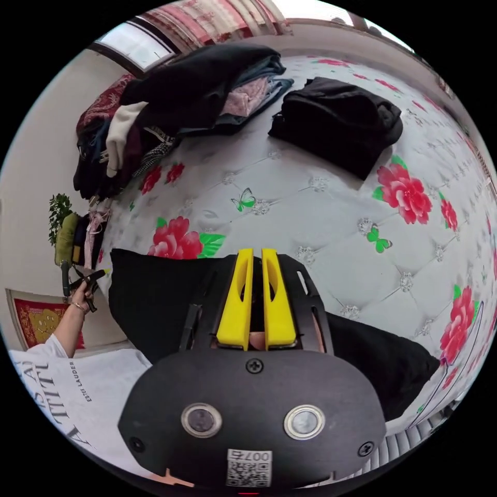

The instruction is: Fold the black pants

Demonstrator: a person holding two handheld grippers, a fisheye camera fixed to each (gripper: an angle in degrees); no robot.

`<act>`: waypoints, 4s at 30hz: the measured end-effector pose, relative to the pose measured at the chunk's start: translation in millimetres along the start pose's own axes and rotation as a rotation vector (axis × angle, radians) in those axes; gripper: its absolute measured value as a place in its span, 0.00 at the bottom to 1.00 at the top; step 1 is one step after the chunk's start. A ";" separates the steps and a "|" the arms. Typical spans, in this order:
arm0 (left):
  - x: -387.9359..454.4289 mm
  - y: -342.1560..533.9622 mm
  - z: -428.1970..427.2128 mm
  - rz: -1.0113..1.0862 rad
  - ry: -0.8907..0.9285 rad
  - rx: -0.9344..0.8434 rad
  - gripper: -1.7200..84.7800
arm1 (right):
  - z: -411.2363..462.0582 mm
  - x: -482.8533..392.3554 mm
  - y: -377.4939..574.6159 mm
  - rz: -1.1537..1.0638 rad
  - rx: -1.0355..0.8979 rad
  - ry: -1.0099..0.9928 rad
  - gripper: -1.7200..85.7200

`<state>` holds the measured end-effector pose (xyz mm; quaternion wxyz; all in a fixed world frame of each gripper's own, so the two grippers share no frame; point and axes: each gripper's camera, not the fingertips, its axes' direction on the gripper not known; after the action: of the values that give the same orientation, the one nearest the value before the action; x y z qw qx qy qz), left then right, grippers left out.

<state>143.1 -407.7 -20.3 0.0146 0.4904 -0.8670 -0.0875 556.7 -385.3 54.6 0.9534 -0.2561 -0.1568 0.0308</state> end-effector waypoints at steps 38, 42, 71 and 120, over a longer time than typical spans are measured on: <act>-89.8 148.4 6.6 -0.092 0.289 -0.035 0.01 | -1.9 -14.5 223.8 0.183 0.087 -0.177 0.02; -94.5 138.7 -16.2 -0.064 0.363 0.045 0.01 | 0.8 -17.9 229.6 0.194 0.094 -0.173 0.02; -181.6 146.7 85.7 -0.351 0.572 -0.043 0.09 | 15.3 6.8 326.4 0.592 0.328 -0.041 0.06; 138.4 48.2 -77.7 0.308 0.780 0.303 0.01 | 33.6 37.6 302.3 0.449 0.420 -0.303 0.03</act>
<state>39.0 -512.1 55.9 0.2814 0.3486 -0.8625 0.2354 588.3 -101.9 -57.7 0.9206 -0.0748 -0.2268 0.3091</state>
